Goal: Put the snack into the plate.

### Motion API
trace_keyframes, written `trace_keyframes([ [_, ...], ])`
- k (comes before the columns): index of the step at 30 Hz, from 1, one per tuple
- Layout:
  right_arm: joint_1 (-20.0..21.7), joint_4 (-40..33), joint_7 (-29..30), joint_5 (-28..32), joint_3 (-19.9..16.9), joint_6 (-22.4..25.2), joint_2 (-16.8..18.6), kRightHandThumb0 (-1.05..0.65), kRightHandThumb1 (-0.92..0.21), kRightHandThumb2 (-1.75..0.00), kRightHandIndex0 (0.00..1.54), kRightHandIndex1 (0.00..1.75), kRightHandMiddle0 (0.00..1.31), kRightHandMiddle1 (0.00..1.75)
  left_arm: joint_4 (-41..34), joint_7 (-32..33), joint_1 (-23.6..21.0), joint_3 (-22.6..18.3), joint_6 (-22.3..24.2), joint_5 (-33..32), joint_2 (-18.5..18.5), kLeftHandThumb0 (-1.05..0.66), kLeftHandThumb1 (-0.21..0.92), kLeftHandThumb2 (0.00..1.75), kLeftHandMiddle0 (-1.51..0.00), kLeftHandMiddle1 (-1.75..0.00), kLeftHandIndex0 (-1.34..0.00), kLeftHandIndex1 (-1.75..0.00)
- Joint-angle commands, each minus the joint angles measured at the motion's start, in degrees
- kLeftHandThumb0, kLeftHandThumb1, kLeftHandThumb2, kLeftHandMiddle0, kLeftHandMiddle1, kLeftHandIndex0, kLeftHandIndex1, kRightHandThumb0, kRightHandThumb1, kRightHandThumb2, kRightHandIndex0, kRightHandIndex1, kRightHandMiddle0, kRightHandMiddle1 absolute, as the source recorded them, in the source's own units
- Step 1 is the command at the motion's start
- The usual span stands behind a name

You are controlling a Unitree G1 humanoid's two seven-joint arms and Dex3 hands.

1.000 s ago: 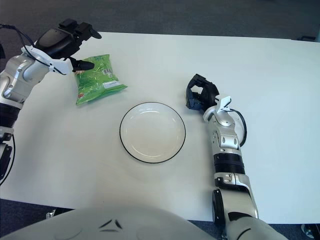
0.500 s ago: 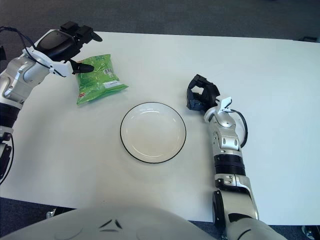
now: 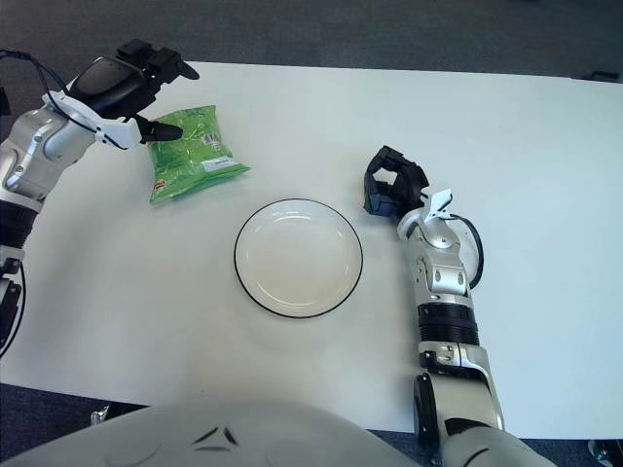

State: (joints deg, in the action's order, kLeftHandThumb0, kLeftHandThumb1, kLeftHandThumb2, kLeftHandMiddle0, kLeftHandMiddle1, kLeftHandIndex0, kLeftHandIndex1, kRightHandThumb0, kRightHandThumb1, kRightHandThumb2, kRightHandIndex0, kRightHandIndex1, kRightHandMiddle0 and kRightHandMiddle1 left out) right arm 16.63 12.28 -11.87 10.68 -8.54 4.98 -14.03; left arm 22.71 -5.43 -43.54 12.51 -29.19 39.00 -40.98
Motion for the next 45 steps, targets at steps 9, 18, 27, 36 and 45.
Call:
trace_keyframes([
  [9, -3.03, 1.41, -0.37, 0.01, 0.17, 3.71, 0.64, -0.47, -0.35, -1.27, 1.33, 1.75, 0.59, 1.75, 41.07, 35.44, -28.45, 38.56, -3.78, 45.26, 1.57, -0.93, 0.58, 0.67, 0.00, -0.04, 0.00, -0.06],
  [18, -3.27, 0.97, -0.17, -0.11, 0.23, 3.67, 0.71, -0.47, -0.35, -1.28, 1.33, 1.75, 0.59, 1.75, 47.14, 43.06, -31.17, 42.39, -5.33, 45.76, 3.03, -1.01, 0.68, 0.56, 0.00, 0.00, 0.00, 0.00],
  [27, -3.29, 0.94, -0.13, -0.16, -0.01, 4.41, 0.47, -0.47, -0.35, -1.28, 1.33, 1.75, 0.59, 1.75, 52.57, 46.85, -31.70, 39.34, -12.12, 37.72, 4.56, -1.05, 0.91, 0.50, 0.00, 0.00, 0.00, 0.00],
  [36, -3.02, 1.51, -0.92, 0.32, -0.48, 4.74, 0.32, -0.47, -0.35, -1.28, 1.32, 1.75, 0.59, 1.75, 52.85, 49.62, -31.38, 39.66, -12.87, 34.55, 4.62, -1.05, 0.92, 0.54, -0.04, -0.02, -0.02, -0.01],
  [45, -2.90, 2.35, -1.66, 0.06, -0.92, 3.88, 0.21, -0.47, -0.35, -1.28, 1.32, 1.75, 0.59, 1.75, 53.89, 53.33, -31.55, 42.98, -8.78, 36.54, 5.63, -1.05, 0.92, 0.46, -0.03, -0.02, 0.00, -0.12],
])
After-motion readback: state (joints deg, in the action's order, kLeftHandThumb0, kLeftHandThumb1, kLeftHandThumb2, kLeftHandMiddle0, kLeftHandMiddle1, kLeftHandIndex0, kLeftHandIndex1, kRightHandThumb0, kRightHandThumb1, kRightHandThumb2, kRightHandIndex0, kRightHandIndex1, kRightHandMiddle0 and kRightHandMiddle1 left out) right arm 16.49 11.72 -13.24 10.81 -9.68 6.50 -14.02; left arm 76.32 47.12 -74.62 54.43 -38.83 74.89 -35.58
